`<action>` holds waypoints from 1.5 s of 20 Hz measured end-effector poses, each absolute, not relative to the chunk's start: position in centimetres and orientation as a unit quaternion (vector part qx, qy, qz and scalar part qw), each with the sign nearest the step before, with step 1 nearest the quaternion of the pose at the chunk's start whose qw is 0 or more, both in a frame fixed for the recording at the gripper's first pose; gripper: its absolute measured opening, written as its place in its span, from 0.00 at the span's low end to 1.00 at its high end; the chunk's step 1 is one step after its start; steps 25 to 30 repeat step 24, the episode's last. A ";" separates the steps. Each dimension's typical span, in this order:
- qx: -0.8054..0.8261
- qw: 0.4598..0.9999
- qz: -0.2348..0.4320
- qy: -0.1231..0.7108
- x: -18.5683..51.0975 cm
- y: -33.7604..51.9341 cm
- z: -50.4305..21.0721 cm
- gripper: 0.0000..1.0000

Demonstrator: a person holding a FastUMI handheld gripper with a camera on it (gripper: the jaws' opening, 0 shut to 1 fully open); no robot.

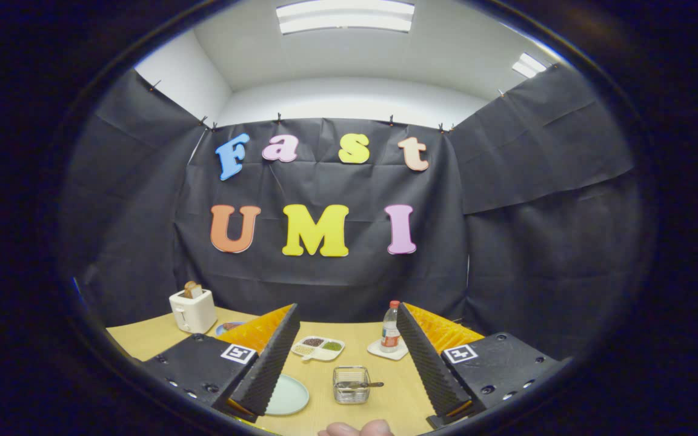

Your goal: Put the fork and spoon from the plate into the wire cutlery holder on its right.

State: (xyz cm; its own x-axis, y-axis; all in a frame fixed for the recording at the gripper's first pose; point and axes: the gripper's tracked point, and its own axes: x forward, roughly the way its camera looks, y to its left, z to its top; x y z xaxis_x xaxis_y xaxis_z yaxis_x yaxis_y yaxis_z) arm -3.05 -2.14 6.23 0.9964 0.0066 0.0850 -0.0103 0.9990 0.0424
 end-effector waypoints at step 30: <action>0.024 0.999 -0.013 -0.046 -1.5 -2.5 6.1 0.96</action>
